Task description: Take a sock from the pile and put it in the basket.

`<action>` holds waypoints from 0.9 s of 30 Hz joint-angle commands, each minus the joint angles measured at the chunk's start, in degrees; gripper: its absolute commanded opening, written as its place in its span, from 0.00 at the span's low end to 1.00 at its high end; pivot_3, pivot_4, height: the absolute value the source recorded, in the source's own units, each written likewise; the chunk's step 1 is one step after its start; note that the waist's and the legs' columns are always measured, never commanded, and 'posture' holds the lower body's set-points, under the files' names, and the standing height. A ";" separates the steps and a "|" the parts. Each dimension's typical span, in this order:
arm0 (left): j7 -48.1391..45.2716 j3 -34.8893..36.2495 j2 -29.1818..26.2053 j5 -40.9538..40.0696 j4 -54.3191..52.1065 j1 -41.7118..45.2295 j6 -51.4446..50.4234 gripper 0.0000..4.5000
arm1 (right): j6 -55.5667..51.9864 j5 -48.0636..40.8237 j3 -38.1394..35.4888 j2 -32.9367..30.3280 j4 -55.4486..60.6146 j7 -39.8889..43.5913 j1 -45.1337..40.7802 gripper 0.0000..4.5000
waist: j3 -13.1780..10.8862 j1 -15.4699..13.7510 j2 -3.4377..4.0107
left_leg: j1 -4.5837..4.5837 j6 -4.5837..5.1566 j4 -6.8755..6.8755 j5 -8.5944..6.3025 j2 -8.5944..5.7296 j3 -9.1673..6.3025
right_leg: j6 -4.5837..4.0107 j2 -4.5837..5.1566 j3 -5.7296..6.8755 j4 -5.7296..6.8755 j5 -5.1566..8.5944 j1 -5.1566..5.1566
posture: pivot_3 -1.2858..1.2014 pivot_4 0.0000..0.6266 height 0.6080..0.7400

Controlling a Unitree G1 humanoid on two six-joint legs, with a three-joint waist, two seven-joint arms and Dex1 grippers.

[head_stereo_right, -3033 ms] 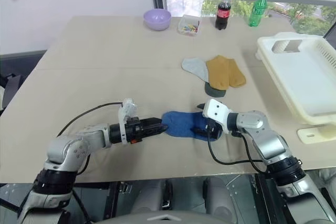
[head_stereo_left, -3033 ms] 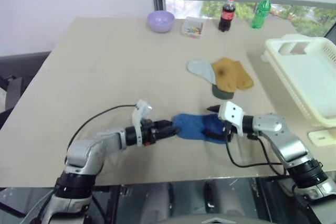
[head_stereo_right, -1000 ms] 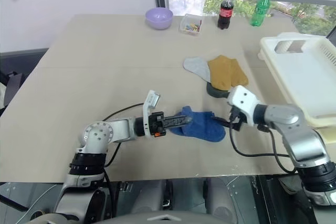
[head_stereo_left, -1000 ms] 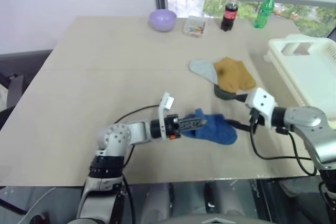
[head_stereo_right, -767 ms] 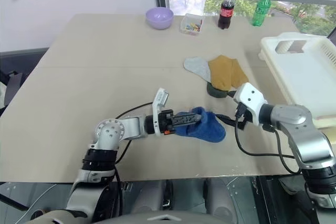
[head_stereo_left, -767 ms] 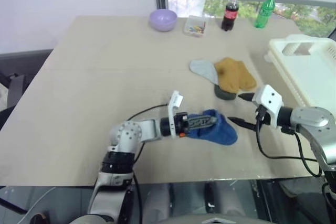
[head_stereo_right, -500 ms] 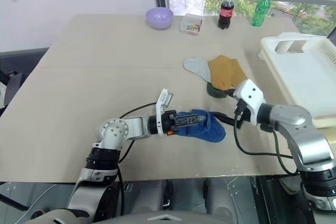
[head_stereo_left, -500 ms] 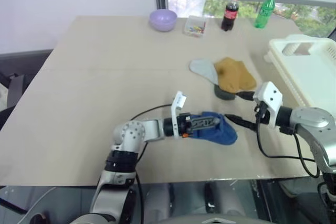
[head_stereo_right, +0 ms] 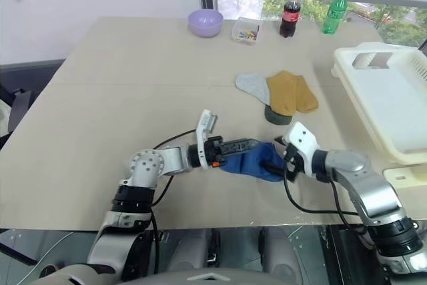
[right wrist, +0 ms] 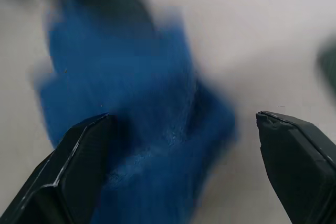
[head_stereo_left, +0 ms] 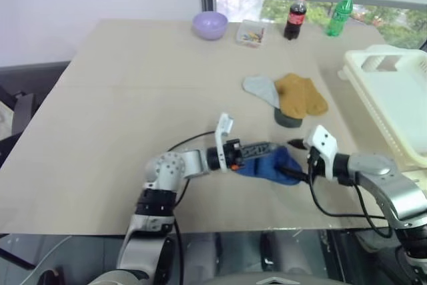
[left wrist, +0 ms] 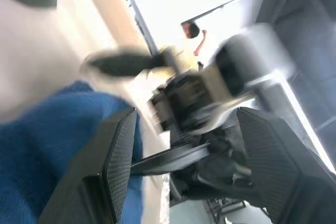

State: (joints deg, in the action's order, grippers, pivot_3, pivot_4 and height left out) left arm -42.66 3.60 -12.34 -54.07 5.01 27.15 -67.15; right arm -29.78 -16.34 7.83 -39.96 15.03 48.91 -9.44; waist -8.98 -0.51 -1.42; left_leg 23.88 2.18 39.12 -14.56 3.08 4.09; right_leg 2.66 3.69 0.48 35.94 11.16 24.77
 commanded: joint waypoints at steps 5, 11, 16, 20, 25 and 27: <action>-2.80 3.30 -8.93 2.24 -0.07 -1.14 2.50 0.73 | 2.13 3.05 1.30 -0.61 -2.32 -0.21 0.15 0.99 | 0.00 -0.12 -0.01 | -0.02 0.00 0.01 0.00 0.02 -0.04 | 0.11 -0.01 0.04 0.01 0.07 -0.03 | 0.52 0.24 0.92; -4.76 0.34 -14.69 6.02 -1.10 -3.66 3.37 0.73 | 2.86 3.73 1.84 -0.11 -2.56 -0.45 -0.05 0.99 | 0.01 -0.12 -0.02 | -0.03 -0.01 0.01 0.00 0.03 -0.01 | 0.10 0.01 0.03 0.00 0.06 -0.04 | 0.52 0.24 0.92; -6.23 -4.35 -16.35 9.43 -4.33 -5.42 5.26 0.73 | 3.19 4.28 1.92 0.29 -2.77 -0.61 -0.49 0.99 | 0.03 -0.17 -0.03 | -0.07 -0.01 0.01 0.00 0.06 -0.01 | 0.09 0.02 0.03 0.01 0.05 -0.04 | 0.52 0.24 0.92; -8.36 -6.98 -17.06 7.74 -8.75 -6.97 2.46 0.73 | 3.33 4.52 1.96 0.39 -2.64 -0.63 -0.48 0.99 | 0.04 -0.08 -0.02 | -0.09 -0.01 0.01 0.00 0.08 -0.02 | 0.06 0.03 0.01 0.01 0.03 -0.05 | 0.52 0.24 0.92; -8.00 -9.91 -16.54 9.12 -11.91 -8.69 2.44 0.73 | 3.79 4.89 1.94 0.40 -2.85 -0.73 -0.44 0.99 | 0.04 -0.13 -0.02 | -0.10 -0.01 0.01 0.00 0.09 -0.02 | 0.07 0.02 0.01 0.01 0.04 -0.04 | 0.52 0.24 0.92; -8.88 -9.50 -16.32 7.07 -12.88 -8.58 0.85 0.73 | 3.81 4.91 1.86 0.53 -2.76 -0.83 -0.34 0.99 | 0.05 -0.14 -0.02 | -0.11 -0.01 0.01 0.00 0.09 -0.02 | 0.11 0.02 0.01 0.01 0.06 -0.05 | 0.52 0.24 0.92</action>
State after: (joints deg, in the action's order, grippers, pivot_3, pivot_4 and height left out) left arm -50.95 -5.16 -28.74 -45.55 -6.11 19.11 -64.70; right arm -25.58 -13.25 9.07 -39.46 13.48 48.94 -10.28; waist -8.94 -0.65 -1.43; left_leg 23.77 2.17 39.14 -14.56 3.17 4.07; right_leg 2.78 3.72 0.49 35.96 11.23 24.71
